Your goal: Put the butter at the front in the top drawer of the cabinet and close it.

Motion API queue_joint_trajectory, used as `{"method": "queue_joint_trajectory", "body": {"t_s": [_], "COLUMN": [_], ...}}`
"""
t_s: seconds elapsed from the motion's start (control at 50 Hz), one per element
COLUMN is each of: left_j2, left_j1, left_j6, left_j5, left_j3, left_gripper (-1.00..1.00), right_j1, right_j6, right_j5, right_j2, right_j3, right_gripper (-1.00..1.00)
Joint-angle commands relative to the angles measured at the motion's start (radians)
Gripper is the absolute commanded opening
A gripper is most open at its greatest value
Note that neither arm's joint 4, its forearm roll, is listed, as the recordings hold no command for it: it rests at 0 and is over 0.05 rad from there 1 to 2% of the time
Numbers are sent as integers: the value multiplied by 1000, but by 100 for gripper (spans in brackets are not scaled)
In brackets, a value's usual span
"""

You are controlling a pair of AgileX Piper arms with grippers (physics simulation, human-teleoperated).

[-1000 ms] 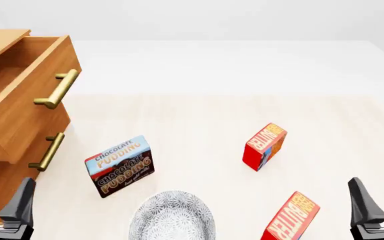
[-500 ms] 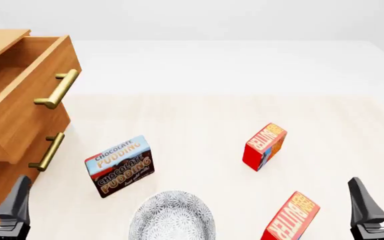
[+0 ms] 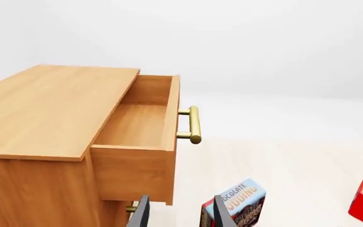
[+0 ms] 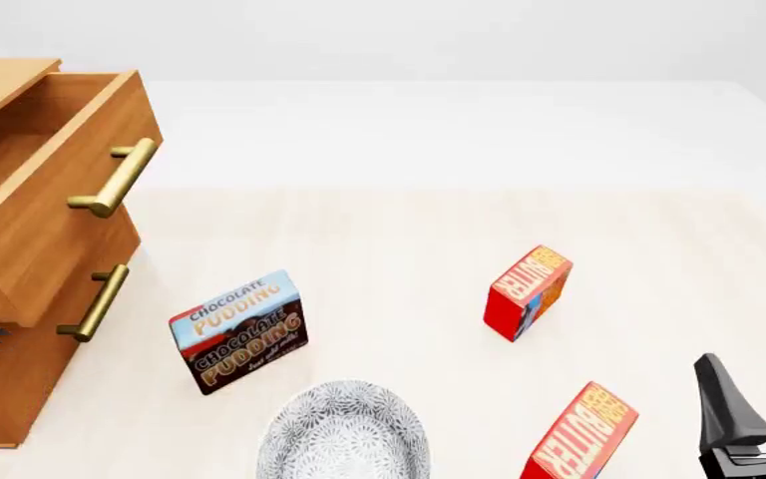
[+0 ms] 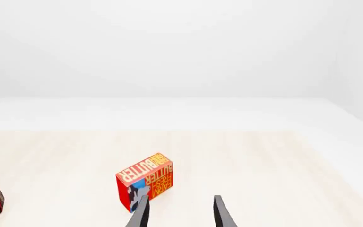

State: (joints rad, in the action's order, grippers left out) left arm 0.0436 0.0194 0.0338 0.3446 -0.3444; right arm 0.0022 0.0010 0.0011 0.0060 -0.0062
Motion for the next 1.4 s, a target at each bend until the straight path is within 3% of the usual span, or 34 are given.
{"method": "queue_joint_trajectory", "body": {"t_s": [0.02,0.18,0.44,0.76,1.0,1.22,1.4], "left_j2": [97,237,360,491,632,732,803], "left_j1": [3,16,-13,-81,-93,-82,-32], "left_j6": [-6,-55,-56,15,32,49,37], "left_j5": [176,267,385,501,628,712,740], "left_j3": [-210,-336,-506,-662,-855,-948,-963], "left_gripper": [100,100,100,100,100,100,100], "right_j1": [0,0,0,0,0,0,0], "right_j6": [0,0,0,0,0,0,0], "right_j5": [1,1,1,1,1,1,1], "right_j2": [-2,-2,-2,-2,-2,-2,-2], "right_j3": [0,1,1,1,1,1,1], "right_gripper": [100,100,100,100,100,100,100]}}
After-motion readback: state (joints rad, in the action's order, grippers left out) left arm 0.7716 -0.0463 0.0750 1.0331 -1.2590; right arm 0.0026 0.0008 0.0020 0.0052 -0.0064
